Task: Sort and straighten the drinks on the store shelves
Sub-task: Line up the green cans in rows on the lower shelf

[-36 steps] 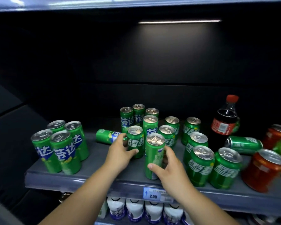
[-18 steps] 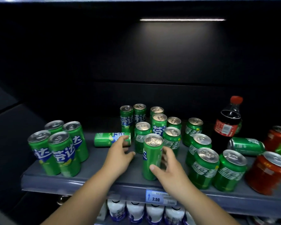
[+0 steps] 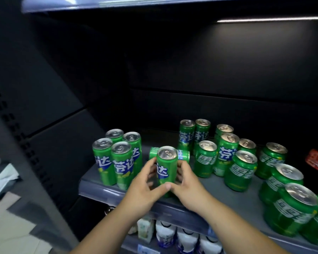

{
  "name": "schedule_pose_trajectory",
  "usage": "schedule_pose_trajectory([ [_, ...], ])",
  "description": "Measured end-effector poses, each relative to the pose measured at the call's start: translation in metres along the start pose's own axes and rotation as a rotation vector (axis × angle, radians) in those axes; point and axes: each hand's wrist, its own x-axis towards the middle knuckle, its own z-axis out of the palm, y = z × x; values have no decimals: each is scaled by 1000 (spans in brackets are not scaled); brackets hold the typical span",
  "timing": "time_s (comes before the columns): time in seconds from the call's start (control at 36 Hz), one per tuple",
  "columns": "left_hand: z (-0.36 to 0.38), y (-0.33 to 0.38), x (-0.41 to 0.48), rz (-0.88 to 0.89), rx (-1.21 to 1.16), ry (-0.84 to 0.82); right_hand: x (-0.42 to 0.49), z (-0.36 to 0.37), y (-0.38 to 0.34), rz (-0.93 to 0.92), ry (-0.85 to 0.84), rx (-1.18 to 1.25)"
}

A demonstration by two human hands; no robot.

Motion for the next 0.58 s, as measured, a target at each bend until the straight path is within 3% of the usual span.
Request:
schedule_pose_trajectory([
  [0.17, -4, -8, 3, 73, -16, 183, 17, -3, -10, -41, -156, -117],
  [0.33, 4, -17, 9, 51, 131, 324, 29, -26, 2, 12, 208, -187],
  [0.58, 11, -7, 10, 11, 342, 326, 29, -19, 3, 36, 324, -373],
])
